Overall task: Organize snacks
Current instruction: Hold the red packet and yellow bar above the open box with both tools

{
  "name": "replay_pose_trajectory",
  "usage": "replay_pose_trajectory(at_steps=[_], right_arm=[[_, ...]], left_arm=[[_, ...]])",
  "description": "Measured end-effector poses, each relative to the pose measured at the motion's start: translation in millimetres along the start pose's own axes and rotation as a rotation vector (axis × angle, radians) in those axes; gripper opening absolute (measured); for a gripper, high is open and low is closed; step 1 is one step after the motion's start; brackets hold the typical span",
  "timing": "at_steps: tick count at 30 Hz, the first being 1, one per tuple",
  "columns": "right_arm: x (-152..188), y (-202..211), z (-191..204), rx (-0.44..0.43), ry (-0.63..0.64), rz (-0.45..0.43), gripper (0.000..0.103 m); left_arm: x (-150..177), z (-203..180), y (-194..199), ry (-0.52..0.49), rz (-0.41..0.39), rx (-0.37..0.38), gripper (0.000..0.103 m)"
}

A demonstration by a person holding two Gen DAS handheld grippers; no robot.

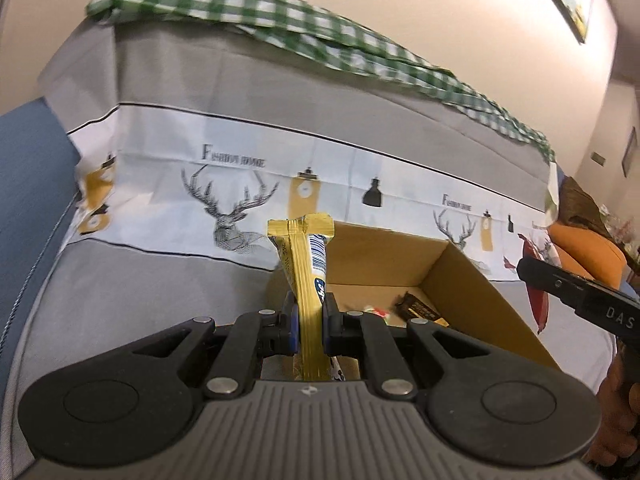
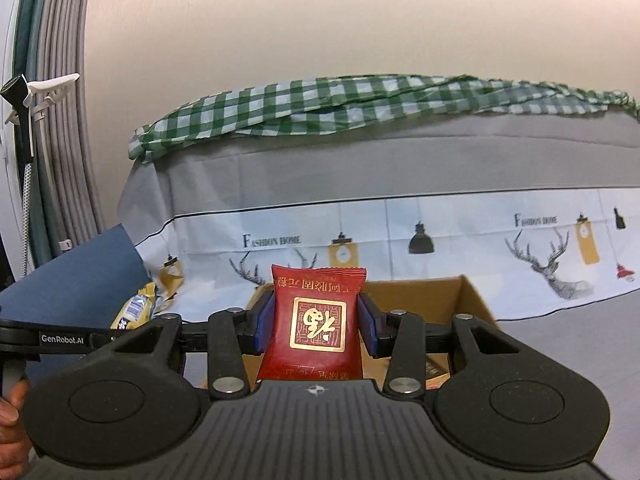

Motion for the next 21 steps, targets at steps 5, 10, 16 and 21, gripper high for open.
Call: replay_pose_trajectory(at_steps=[5,10,16,21], right_arm=[[1,7,-22,0.037,-0.005,0.0,0.045],[4,8,-42,0.065,-0.037,0.016,0.045],[6,6,-51,0.075,-0.058,0.029,0.045],[7,4,-48,0.074,-0.045,0.031,0.045]], left_arm=[[1,-13,-8,-0.007,-0.001,0.022,0.011],[3,-24,-14,-0.016,0.002,0.044,0.011],[4,-31,-17,-0.021,0.006,0.054,0.012],[4,-31,-17,-0.019,0.005,0.056,0.012]])
Point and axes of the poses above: each gripper's, at about its wrist camera, not at the fingertips, and y roughly against the way its jaws point, z to its left, x to its underside, the point moved 9 cm from there along -y, roughly the way its jaws point, and after that the axes turned 4 degrees about -x, right-handed, at the moved point
